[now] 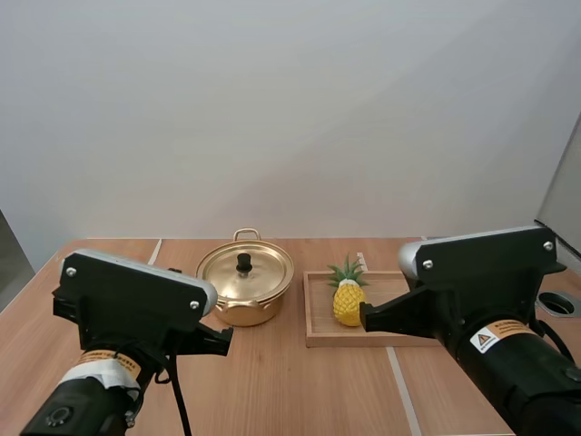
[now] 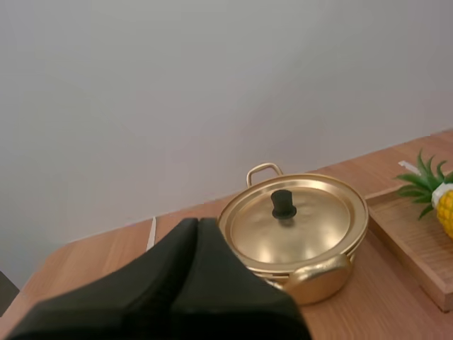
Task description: Open the pot, put the grape inside, and close it
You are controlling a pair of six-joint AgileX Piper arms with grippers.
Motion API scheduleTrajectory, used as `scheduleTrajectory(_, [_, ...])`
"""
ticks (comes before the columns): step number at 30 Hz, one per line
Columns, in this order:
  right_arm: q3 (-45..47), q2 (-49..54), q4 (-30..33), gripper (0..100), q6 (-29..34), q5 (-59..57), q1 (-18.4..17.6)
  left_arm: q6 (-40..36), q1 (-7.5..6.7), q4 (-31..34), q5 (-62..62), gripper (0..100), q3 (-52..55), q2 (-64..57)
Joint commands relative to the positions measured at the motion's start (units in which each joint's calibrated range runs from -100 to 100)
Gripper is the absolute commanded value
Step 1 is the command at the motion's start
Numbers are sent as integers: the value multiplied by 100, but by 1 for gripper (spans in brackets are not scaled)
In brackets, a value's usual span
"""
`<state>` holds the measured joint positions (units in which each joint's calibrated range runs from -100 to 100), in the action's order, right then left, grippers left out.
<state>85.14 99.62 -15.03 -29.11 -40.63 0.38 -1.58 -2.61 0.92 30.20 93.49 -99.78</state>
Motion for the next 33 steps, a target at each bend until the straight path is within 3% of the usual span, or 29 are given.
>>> scheduleTrajectory(1, [192, 38, 56, 0, -4, 114, -14, 20, -2, 67, -422, 0, 249, -22])
scheduleTrajectory(30, [525, 38, 76, 0, -4, -49, -14, 20, -2, 67, -306, 0, 651, -22])
scheduleTrajectory(33, [545, 38, 76, 0, -4, -49, -14, 20, -2, 67, 116, 0, 651, -22])
